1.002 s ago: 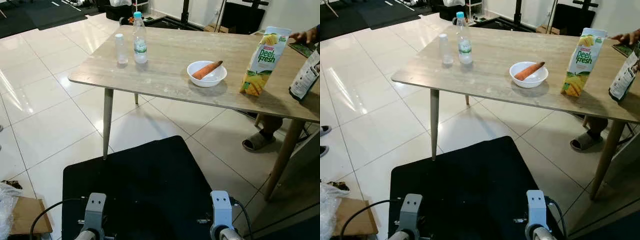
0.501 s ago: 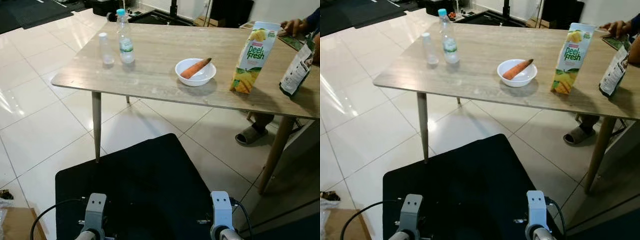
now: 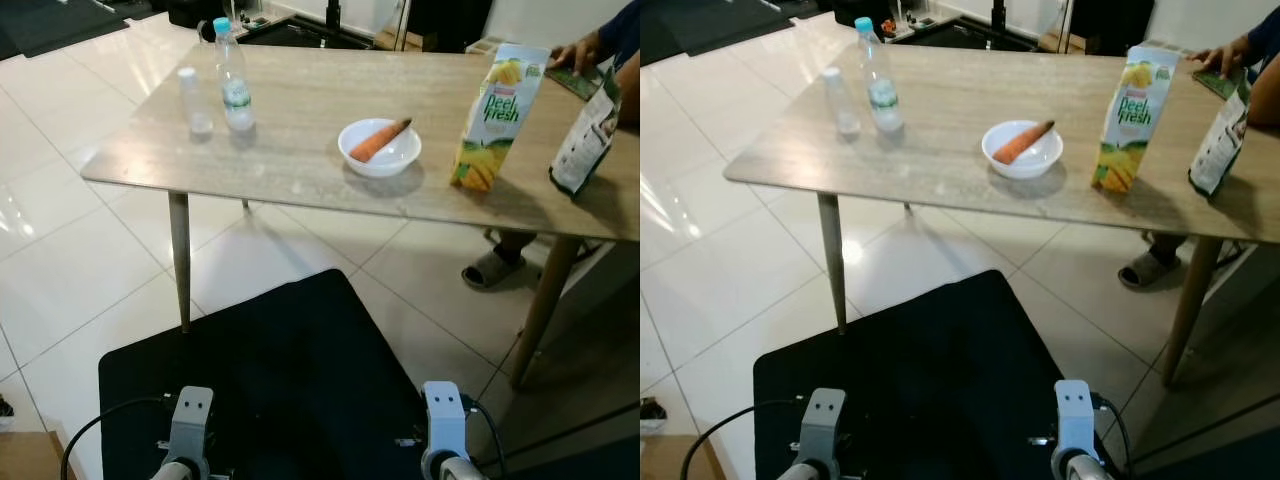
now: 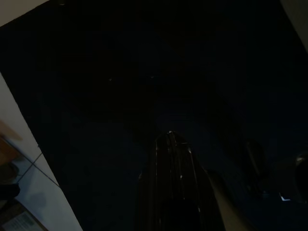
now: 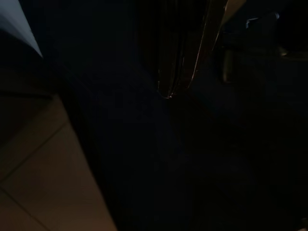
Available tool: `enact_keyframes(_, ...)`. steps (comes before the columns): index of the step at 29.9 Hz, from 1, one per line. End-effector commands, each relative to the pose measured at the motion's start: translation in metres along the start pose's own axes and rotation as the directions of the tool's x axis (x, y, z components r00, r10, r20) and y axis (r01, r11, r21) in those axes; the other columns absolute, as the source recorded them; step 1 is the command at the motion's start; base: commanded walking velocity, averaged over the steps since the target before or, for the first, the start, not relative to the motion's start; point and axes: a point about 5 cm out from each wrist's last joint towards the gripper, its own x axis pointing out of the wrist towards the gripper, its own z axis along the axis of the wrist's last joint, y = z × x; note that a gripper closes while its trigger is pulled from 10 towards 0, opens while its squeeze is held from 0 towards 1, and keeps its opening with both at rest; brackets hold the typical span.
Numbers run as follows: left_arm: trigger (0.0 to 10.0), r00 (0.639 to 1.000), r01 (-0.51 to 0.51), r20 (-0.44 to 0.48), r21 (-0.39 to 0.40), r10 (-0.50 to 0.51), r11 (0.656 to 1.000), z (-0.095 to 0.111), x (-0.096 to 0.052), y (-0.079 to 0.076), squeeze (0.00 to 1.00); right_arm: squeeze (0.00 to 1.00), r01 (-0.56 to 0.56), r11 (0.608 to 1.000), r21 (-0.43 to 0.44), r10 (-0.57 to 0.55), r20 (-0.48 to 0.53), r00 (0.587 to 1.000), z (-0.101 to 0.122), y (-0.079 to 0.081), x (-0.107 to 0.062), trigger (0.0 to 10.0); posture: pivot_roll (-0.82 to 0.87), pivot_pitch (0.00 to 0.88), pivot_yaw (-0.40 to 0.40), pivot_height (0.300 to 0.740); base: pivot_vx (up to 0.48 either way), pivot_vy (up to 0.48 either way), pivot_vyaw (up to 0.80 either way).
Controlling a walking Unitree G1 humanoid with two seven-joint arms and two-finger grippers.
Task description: Restocking fridge
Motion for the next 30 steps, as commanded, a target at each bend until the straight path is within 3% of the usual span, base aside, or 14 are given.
enact_keyframes(1,10.0,1.0,-0.002,-0.028,-0.019,0.001,1.0,-0.0086,-0.0026,-0.0008,0.0,0.0,0.001,1.0,0.003,-0.001,-0.013,1.0,-0.0051,0.0005,-0.0016,10.0,-0.15,0.111,0.058,0.725,0.274,0.0,0.0)
enact_keyframes(30,10.0,1.0,0.011,-0.015,-0.012,-0.012,1.0,-0.0057,-0.0017,-0.0025,0.0,0.0,0.006,1.0,0.008,-0.006,-0.017,1.0,-0.007,0.0,-0.0023,10.0,-0.15,0.111,0.062,0.725,0.272,0.0,0.0)
